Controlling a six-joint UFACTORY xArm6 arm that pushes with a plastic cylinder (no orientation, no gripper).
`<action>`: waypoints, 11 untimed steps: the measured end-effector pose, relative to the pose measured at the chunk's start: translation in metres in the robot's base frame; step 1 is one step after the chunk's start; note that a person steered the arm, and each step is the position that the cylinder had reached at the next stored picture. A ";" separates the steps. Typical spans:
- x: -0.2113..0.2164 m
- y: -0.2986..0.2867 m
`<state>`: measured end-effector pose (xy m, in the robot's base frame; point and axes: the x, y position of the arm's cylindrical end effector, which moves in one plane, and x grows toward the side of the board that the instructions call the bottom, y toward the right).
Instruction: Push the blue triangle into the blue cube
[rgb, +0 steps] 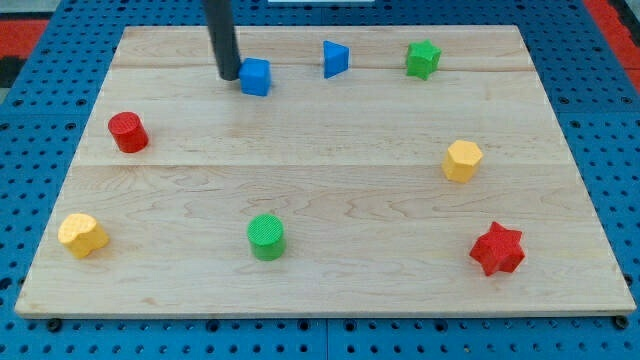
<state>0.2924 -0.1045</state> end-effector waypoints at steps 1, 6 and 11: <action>0.018 0.020; -0.045 -0.061; -0.050 -0.061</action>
<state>0.2426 -0.1657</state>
